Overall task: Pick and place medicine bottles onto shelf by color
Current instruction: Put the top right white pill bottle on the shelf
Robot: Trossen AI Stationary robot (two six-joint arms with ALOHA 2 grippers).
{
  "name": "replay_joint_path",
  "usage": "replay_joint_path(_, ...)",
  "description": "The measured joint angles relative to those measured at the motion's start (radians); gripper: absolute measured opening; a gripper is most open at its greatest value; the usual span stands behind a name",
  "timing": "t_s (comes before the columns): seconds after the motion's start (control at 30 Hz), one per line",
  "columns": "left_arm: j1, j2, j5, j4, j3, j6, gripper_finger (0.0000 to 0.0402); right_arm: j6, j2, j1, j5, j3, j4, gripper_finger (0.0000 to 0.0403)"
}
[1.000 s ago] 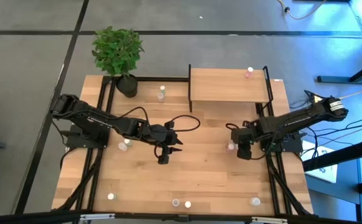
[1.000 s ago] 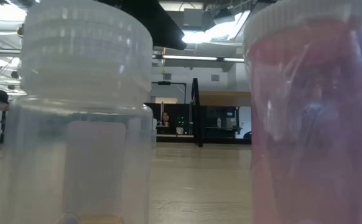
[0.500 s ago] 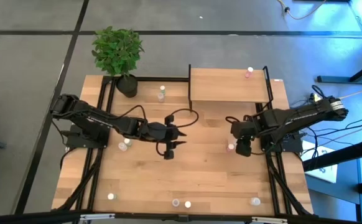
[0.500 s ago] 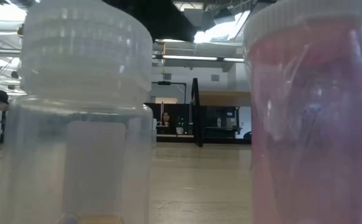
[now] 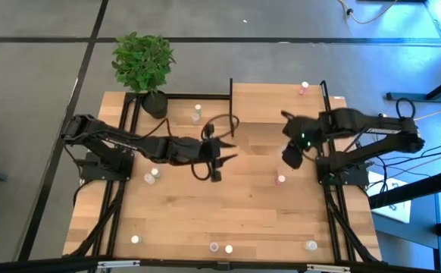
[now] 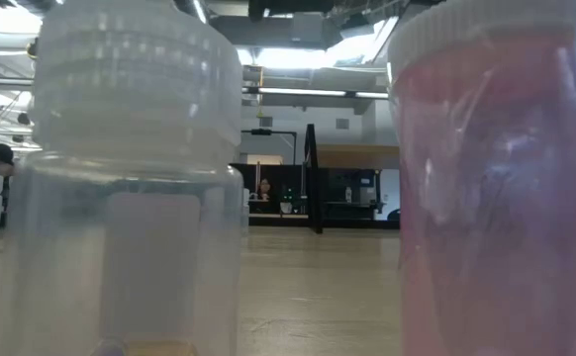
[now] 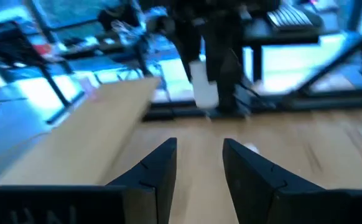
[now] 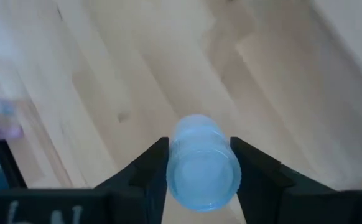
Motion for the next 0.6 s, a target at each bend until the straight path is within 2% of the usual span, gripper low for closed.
replay_joint_path(0.13, 0.022, 0.0, 0.002, -0.014, 0.053, 0.002, 0.0124, -0.065, 0.054, -0.094, -0.002, 0.118, -0.012, 0.0154)
replay_joint_path(0.33, 0.038, 0.0, 0.0, -0.016, 0.1, 0.056, 0.0124, -0.133, 0.177, -0.248, -0.042, 0.308, -0.137, 0.0154)
replay_joint_path(0.6, 0.038, 0.0, -0.104, -0.038, 0.118, 0.081, 0.0124, -0.305, 0.348, -0.443, -0.045, 0.515, -0.214, 0.0154)
